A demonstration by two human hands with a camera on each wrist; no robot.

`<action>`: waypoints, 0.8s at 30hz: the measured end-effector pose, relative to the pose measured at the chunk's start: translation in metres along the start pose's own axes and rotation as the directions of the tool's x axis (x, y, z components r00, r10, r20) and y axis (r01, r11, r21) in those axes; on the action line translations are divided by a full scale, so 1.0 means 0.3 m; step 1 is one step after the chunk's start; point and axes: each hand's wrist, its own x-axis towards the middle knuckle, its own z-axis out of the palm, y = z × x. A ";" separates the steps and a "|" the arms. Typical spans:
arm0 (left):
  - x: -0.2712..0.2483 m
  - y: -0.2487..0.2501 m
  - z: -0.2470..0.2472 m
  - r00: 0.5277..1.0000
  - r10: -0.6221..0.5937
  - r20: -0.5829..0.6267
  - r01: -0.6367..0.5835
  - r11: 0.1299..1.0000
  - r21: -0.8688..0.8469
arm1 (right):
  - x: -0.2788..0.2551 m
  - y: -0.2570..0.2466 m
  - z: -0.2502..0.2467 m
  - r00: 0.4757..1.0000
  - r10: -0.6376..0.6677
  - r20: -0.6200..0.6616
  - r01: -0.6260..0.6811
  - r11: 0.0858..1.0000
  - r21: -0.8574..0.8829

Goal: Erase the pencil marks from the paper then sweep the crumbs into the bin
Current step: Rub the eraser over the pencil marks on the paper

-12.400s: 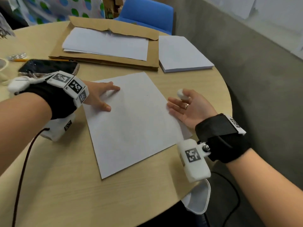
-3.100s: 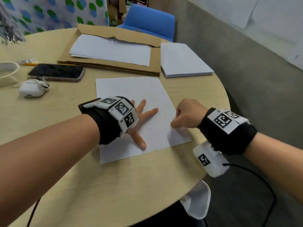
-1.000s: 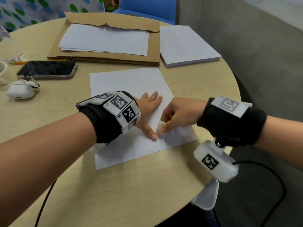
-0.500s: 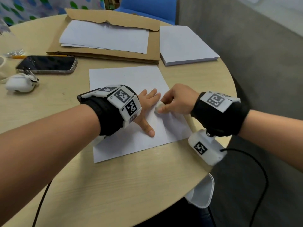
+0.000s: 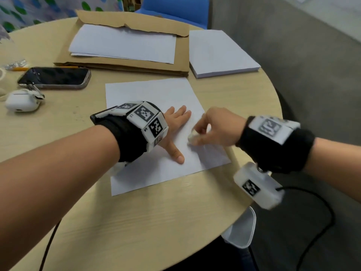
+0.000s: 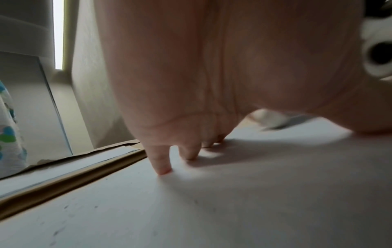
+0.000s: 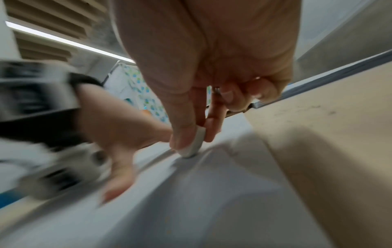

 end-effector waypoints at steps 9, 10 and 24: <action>0.011 0.002 0.014 1.000 -0.001 -0.001 0.001 1.000 0.012 | 0.061 0.012 -0.024 0.986 0.168 -0.013 -0.160 0.956 0.248; 0.009 0.003 0.013 1.000 0.003 -0.010 -0.003 1.000 0.011 | 0.066 0.014 -0.021 0.985 0.172 -0.033 -0.158 0.953 0.260; 0.007 0.000 0.018 0.999 0.012 -0.034 -0.013 1.000 -0.016 | 0.022 0.017 -0.007 0.964 0.265 -0.026 -0.237 0.897 0.372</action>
